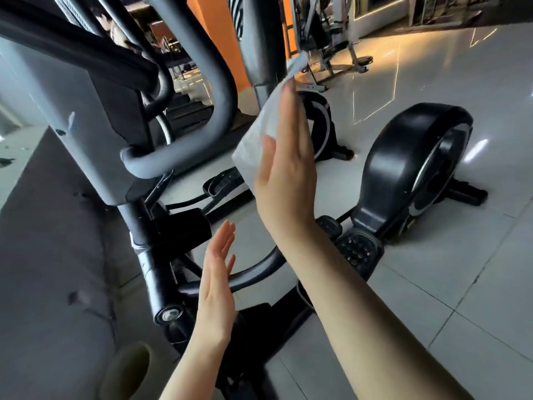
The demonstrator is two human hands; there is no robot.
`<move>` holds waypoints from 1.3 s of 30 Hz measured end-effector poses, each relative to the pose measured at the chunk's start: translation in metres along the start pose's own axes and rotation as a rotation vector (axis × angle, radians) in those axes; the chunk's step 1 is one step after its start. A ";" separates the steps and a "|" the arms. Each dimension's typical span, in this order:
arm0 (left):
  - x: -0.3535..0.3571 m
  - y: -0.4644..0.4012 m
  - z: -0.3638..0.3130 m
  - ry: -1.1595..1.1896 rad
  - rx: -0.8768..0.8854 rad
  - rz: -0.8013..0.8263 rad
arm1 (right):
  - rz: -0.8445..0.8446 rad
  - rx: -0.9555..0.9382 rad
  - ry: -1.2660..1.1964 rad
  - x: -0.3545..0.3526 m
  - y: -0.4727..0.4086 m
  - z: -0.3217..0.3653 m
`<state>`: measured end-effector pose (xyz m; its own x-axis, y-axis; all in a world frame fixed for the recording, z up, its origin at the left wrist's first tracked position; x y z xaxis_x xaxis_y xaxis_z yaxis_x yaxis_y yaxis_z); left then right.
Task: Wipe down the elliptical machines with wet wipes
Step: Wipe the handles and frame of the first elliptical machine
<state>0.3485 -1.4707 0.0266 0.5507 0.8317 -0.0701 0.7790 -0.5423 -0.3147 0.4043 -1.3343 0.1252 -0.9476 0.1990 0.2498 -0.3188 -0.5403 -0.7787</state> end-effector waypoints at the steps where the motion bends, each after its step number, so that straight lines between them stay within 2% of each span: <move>1: -0.001 0.001 0.004 -0.003 0.000 -0.011 | -0.001 0.000 0.019 -0.002 0.008 -0.006; 4: -0.003 0.003 0.023 -0.050 -0.008 -0.017 | 0.039 0.028 0.101 -0.016 0.049 -0.029; 11: -0.003 0.008 0.048 -0.241 0.030 0.088 | 0.103 0.193 0.204 -0.046 0.136 -0.062; 15: -0.005 0.011 0.055 -0.313 0.008 0.141 | 0.041 0.236 0.164 -0.038 0.111 -0.050; 19: -0.012 0.006 0.059 -0.367 0.048 0.115 | -0.021 0.074 0.137 -0.016 0.064 -0.033; 22: -0.017 0.005 0.061 -0.366 0.067 0.108 | -0.034 0.022 0.168 -0.017 0.075 -0.042; 28: -0.024 0.003 0.069 -0.419 0.078 0.118 | 0.013 0.201 0.246 -0.041 0.154 -0.065; 33: -0.033 -0.003 0.073 -0.501 0.152 0.116 | 0.012 0.271 0.237 -0.045 0.176 -0.063; 35: -0.038 -0.006 0.075 -0.522 0.197 0.127 | -0.037 0.264 0.246 -0.042 0.163 -0.057; 39: -0.047 -0.012 0.076 -0.553 0.255 0.190 | -0.120 0.127 0.248 -0.022 0.106 -0.046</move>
<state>0.2902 -1.4946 -0.0384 0.3829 0.6994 -0.6035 0.5498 -0.6975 -0.4595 0.3922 -1.3585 0.0103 -0.8742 0.4527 0.1756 -0.4429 -0.5954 -0.6704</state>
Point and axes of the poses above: each hand's wrist, its own y-axis away from the middle knuckle, its own x-axis out of the palm, z = x × y, the point moved 2 cm from there along -y, towards the middle knuckle, and after that the axes turned 13 degrees about -z, right-handed, at the moved point
